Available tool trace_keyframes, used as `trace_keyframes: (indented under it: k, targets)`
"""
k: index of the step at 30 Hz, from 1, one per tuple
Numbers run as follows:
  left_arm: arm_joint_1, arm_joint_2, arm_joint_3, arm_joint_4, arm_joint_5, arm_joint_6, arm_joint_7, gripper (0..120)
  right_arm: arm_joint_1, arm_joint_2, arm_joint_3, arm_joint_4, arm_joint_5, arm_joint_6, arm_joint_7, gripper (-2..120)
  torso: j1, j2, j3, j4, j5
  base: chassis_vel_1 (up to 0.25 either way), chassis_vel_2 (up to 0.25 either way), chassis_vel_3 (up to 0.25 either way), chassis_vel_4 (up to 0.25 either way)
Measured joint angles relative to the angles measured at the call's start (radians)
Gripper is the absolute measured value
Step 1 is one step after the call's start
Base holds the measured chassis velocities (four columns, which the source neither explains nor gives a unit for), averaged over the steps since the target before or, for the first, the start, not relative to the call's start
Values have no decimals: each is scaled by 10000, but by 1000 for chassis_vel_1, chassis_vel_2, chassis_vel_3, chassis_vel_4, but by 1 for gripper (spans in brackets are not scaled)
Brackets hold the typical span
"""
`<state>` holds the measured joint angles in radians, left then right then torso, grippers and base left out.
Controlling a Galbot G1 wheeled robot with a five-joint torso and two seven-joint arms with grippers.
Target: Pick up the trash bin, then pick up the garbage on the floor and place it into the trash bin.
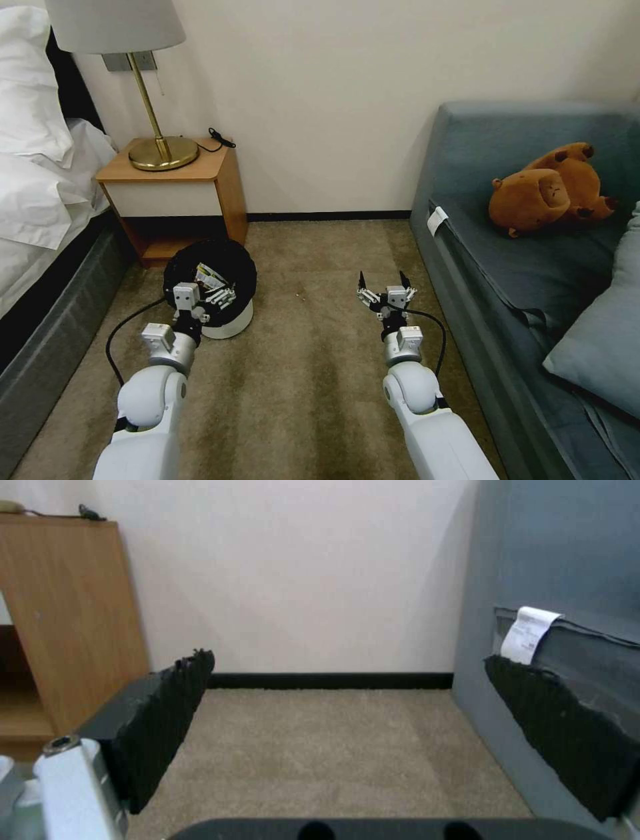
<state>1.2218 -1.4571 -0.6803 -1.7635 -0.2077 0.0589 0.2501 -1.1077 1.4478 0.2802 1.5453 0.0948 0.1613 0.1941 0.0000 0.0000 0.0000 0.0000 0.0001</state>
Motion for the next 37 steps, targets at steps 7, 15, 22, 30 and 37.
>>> trace_keyframes:
  k: [7,15,22,30,37]
  targets:
    - [-175,-79,84,227,-58,-95,-201,98,108,-12,40,-172,11,48,-117,100,0,0,0,0,0,0,0,0,0]
    - [-204,-60,64,330,-57,-153,-287,98,140,9,92,-215,8,107,-267,100,0,0,0,0,0,0,0,0,0]
    - [-206,-57,60,330,-57,-153,-299,98,136,11,93,-214,10,107,-271,100,0,0,0,0,-1,0,0,0,0]
    - [-208,-56,53,331,-59,-149,-309,98,129,13,92,-209,15,107,-273,100,0,0,0,0,-1,0,0,0,0]
    - [-209,-56,53,330,-62,-143,-312,98,127,12,88,-205,16,107,-273,100,0,0,0,0,-1,0,0,0,0]
